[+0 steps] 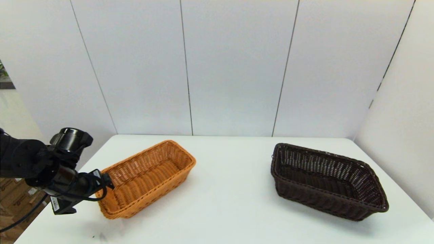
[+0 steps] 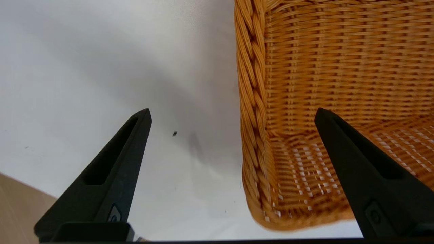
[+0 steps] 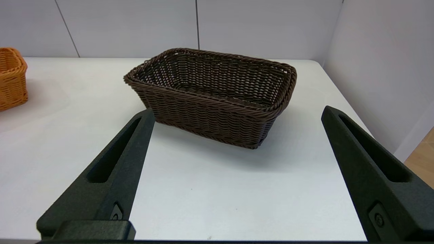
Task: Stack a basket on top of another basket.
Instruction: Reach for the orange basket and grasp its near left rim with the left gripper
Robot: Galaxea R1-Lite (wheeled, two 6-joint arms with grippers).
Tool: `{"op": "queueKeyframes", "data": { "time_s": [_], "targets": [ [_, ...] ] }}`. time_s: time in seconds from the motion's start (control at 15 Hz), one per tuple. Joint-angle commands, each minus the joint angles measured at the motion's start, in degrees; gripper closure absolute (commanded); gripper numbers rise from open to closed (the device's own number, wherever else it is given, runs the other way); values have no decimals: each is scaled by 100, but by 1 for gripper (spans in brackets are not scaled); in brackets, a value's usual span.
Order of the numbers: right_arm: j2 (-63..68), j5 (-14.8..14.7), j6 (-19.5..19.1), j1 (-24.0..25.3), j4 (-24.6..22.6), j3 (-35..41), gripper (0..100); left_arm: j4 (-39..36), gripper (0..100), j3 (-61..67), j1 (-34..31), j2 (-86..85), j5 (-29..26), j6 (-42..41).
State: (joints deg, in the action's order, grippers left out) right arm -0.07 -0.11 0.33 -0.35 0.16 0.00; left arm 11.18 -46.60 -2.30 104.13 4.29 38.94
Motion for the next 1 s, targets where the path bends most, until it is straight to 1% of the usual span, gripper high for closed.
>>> {"op": "queueKeyframes", "data": {
  "time_s": [0.07,0.47,0.67,0.73,1.0],
  "targets": [
    [7,2,2,0,2,0,0,-177,0,2,2,617,-7,114],
    [7,2,2,0,2,0,0,-582,0,125,2,1100,-16,202],
    [7,2,2,0,2,0,0,-634,0,169,11,1092,-34,202],
    [7,2,2,0,2,0,0,-634,100,169,11,1074,-95,202],
    [7,-7,2,0,2,0,0,-634,100,178,19,977,-157,193]
  ]
}}
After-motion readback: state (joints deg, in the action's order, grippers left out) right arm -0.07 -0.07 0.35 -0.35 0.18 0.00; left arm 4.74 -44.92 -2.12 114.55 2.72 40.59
